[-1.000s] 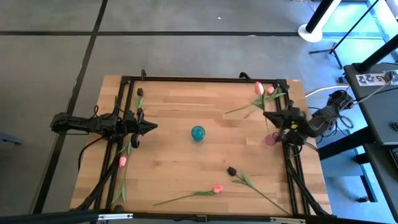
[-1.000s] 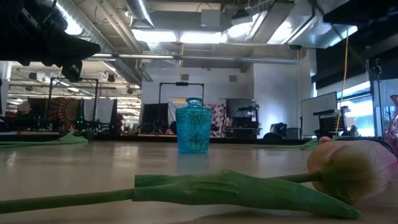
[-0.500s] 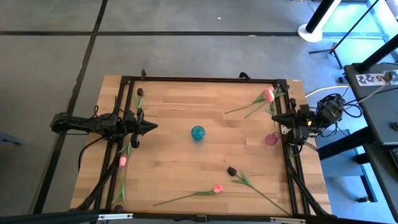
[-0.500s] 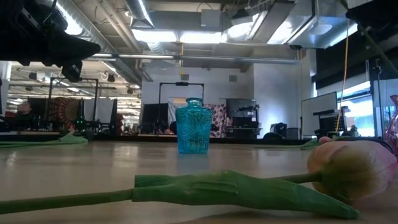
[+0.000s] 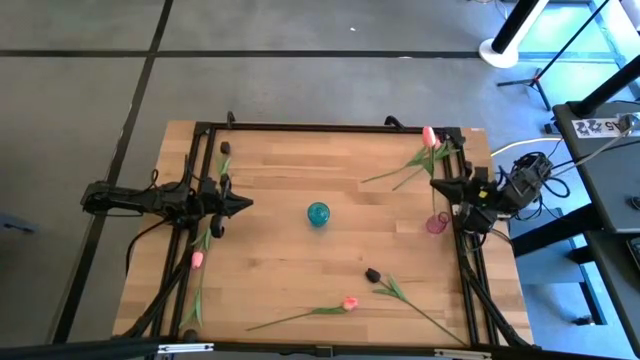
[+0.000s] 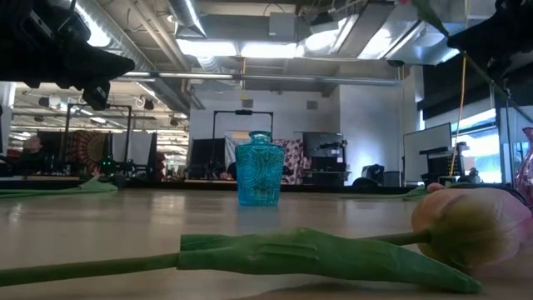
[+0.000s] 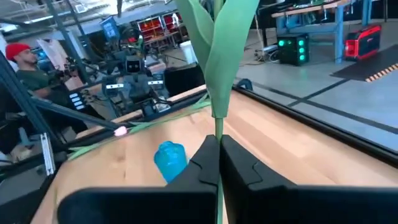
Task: Sort flowers into vase by color
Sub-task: Put the pink tulip into the purple vase
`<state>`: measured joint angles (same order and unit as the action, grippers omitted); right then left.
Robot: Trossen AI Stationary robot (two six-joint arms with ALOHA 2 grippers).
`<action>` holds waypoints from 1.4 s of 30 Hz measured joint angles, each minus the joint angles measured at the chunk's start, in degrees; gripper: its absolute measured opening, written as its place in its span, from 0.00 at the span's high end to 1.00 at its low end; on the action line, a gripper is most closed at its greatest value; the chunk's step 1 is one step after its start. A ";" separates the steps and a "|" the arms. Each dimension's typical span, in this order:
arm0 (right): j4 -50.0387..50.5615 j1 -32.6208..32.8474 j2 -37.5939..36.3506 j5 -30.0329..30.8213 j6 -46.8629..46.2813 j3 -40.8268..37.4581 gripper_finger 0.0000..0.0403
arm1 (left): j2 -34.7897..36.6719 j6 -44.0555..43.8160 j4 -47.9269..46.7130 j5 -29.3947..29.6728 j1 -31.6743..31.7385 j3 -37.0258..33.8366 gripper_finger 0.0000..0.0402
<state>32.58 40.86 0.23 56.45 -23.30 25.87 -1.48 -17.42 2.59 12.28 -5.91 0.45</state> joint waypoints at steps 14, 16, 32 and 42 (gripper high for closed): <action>11.07 0.00 -0.02 -10.12 -0.77 6.97 1.00 | -4.31 0.11 20.45 -11.92 -1.08 0.00 1.00; 12.32 0.00 -0.02 -8.89 -2.46 6.18 1.00 | -7.51 2.90 25.18 -14.27 -2.30 0.00 1.00; 12.00 0.00 -0.02 -3.04 -2.27 6.08 1.00 | -57.62 16.97 71.57 -18.27 -12.91 7.35 1.00; 12.48 0.00 -0.02 -3.11 -3.15 6.08 1.00 | -83.69 16.56 71.00 -2.75 -10.27 29.07 1.00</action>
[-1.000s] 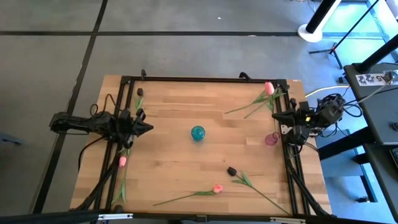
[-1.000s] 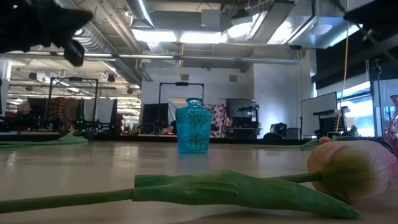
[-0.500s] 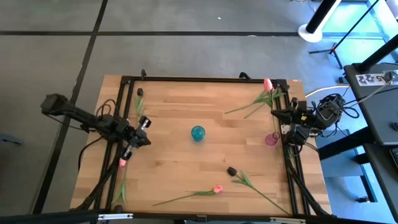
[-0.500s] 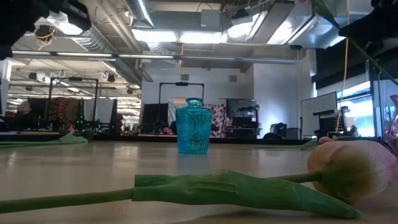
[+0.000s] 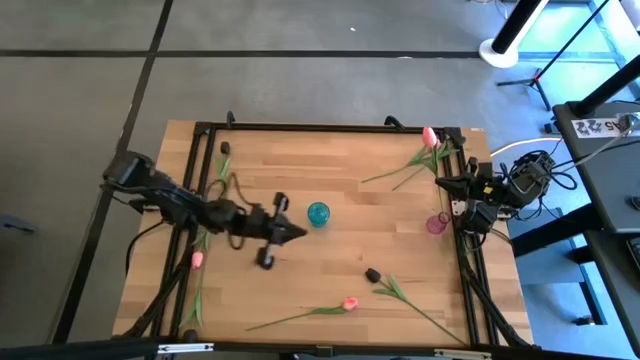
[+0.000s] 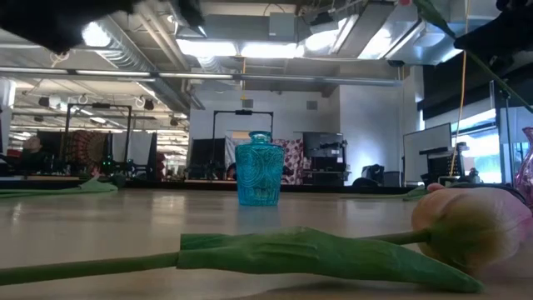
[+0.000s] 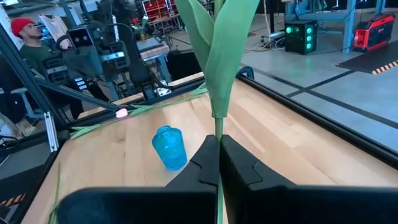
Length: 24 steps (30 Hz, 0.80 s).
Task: Sort flowers into vase by color
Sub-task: Put the pink tulip into the purple vase
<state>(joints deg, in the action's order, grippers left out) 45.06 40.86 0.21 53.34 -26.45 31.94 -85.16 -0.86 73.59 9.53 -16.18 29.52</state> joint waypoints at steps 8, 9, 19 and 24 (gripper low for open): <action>0.20 0.00 0.75 -1.99 -0.36 0.00 1.00 | -6.72 -3.48 -0.77 -0.55 4.73 5.64 1.00; 0.19 0.00 0.79 -2.43 -0.36 0.00 1.00 | -7.24 -3.48 -0.71 -0.66 5.19 6.01 1.00; 0.17 -0.01 0.79 -1.87 -0.34 0.00 1.00 | -14.04 -3.28 -0.44 -5.77 7.21 13.59 1.00; 0.15 -0.01 0.79 -1.89 -0.31 0.00 1.00 | -21.92 -3.09 -0.59 -6.14 8.30 22.85 1.00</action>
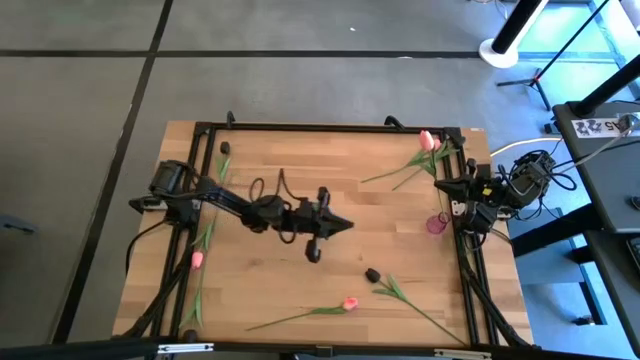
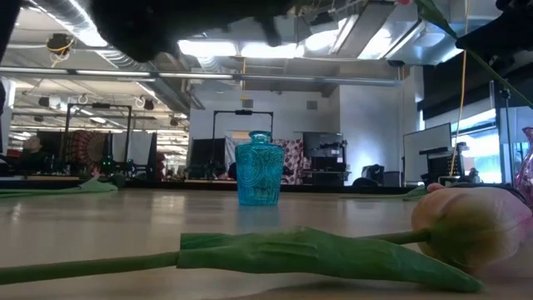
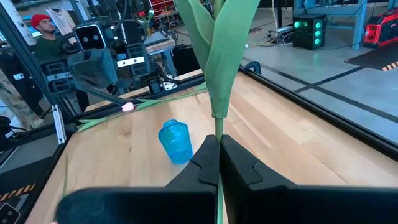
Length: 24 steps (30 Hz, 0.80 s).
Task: Sort flowers into vase by color
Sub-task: Put the pink tulip into the purple vase
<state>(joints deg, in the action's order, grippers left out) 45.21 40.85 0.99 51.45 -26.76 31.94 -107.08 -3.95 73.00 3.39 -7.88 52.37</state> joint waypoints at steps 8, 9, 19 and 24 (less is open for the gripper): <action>-0.01 -0.01 -0.02 2.11 -1.38 0.00 1.00 | -11.20 -3.77 -0.84 -1.48 4.22 14.11 0.98; 0.20 -0.01 -0.02 2.08 -1.38 0.00 1.00 | -12.35 -4.71 -1.39 -2.39 4.65 15.75 0.96; -0.42 -0.01 -0.02 4.99 0.10 -0.74 1.00 | -21.49 -6.49 -10.13 -5.54 6.80 29.52 0.73; -1.28 0.00 0.03 2.92 -0.11 -2.64 1.00 | -21.86 -4.93 -9.42 -5.29 6.64 30.33 0.72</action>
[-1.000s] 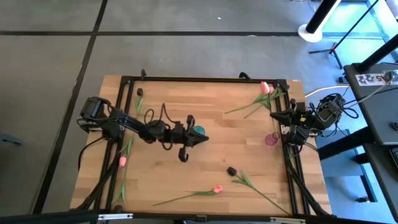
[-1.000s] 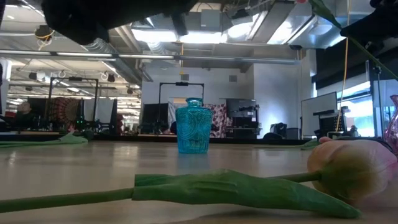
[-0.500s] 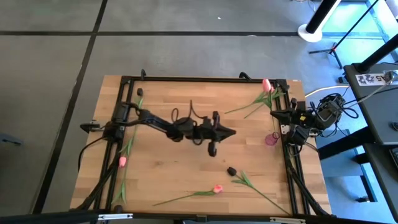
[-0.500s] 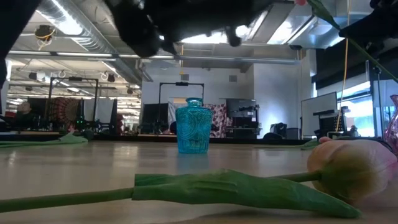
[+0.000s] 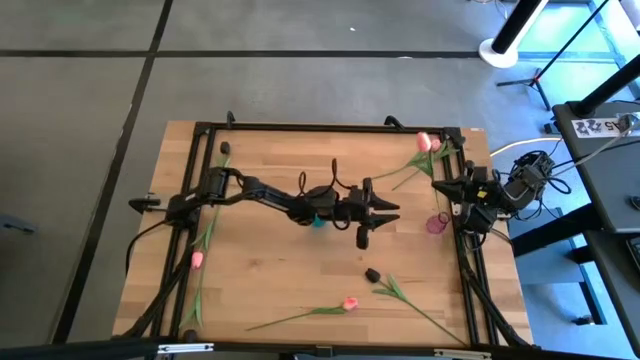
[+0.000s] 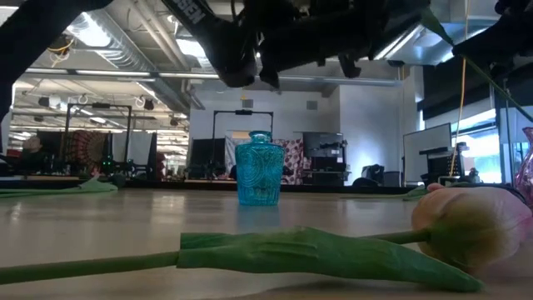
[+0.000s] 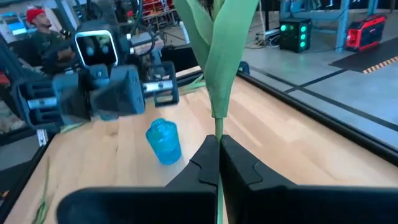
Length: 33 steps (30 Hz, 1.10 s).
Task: Sort flowers into vase by color
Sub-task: Put the pink tulip into the purple vase
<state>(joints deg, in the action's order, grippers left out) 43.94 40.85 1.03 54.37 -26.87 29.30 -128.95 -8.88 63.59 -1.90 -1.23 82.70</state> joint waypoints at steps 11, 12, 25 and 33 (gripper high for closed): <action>3.05 0.01 -0.03 -4.04 -5.63 0.11 1.00 | -0.04 0.26 -0.61 -0.45 -0.39 -0.02 0.75; 5.11 0.00 -0.03 -4.78 -8.09 0.23 1.00 | -0.04 0.26 -0.56 -0.44 -0.34 -0.02 0.75; 13.29 0.02 -0.03 -11.64 -20.09 2.12 1.00 | -0.04 0.28 -1.19 -0.39 -0.33 -0.02 0.75; 14.33 0.02 -0.03 -14.07 -20.88 2.67 1.00 | -0.02 0.37 -1.21 -0.37 -0.33 -0.04 0.75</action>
<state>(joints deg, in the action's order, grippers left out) 58.27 40.86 0.99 40.30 -47.75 31.97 -128.97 -8.51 62.37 -2.27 -1.56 82.65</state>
